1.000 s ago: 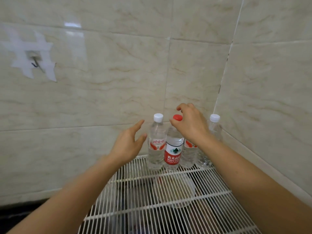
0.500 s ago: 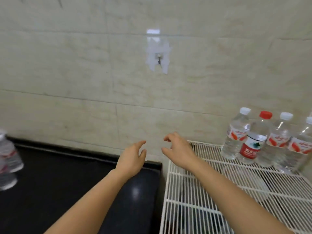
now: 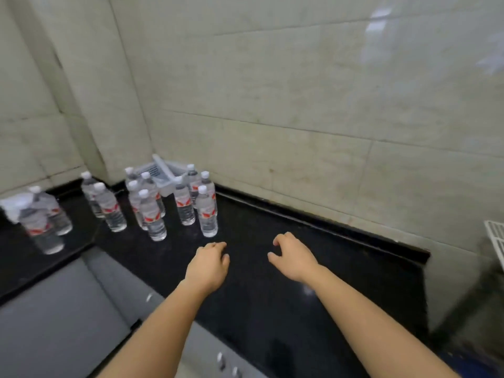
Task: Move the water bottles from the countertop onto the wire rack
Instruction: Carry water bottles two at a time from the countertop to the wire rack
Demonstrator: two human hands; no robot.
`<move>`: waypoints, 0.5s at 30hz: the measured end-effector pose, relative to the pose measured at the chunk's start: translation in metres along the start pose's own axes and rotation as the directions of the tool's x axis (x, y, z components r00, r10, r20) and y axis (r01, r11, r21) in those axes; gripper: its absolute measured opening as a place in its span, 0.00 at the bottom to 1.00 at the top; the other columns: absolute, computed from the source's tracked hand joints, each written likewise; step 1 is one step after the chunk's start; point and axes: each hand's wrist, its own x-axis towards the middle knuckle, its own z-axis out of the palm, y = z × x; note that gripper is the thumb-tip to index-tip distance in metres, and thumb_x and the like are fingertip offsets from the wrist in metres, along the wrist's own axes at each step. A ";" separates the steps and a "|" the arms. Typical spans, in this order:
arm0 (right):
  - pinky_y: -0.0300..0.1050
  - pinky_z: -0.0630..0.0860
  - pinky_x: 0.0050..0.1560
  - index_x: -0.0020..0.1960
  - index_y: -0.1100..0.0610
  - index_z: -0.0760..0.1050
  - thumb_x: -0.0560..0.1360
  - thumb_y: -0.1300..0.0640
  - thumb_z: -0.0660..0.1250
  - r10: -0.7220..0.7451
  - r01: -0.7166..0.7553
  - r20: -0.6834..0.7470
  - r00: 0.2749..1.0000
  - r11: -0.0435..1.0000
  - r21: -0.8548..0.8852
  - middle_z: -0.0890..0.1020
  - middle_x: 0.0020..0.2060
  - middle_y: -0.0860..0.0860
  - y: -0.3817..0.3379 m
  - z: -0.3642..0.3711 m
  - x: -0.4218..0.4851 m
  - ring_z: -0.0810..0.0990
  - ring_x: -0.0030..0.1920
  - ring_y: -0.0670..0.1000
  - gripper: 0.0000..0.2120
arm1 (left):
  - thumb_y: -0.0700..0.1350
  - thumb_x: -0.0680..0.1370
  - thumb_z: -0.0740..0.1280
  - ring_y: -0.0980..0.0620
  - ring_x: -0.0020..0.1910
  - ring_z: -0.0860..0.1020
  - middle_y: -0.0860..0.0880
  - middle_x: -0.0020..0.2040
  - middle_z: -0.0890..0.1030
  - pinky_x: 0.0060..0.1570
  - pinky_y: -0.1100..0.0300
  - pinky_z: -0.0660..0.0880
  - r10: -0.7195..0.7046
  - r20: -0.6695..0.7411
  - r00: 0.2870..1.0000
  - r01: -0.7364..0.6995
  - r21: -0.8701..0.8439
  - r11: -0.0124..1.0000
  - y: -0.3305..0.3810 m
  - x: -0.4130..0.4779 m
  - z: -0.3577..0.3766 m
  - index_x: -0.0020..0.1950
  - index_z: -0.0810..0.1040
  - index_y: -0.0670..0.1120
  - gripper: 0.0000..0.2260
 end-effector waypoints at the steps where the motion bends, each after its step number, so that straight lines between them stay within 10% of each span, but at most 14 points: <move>1: 0.49 0.74 0.57 0.68 0.58 0.68 0.79 0.49 0.61 -0.013 0.013 0.019 1.000 1.000 -0.009 0.71 0.62 0.53 -0.017 0.011 0.009 0.75 0.59 0.54 0.20 | 0.48 0.80 0.56 0.44 0.68 0.68 0.45 0.71 0.70 0.66 0.52 0.67 -0.026 -0.014 1.000 0.026 -0.003 1.000 -0.019 0.001 -0.006 0.71 0.67 0.46 0.20; 15: 0.53 0.75 0.57 0.66 0.58 0.68 0.76 0.50 0.64 -0.096 0.102 0.073 0.993 0.992 -0.079 0.73 0.60 0.55 -0.139 0.097 0.183 0.75 0.58 0.57 0.22 | 0.47 0.79 0.58 0.44 0.68 0.68 0.45 0.71 0.69 0.67 0.50 0.66 -0.175 -0.099 0.980 0.173 -0.029 0.984 -0.181 0.104 -0.047 0.71 0.68 0.45 0.20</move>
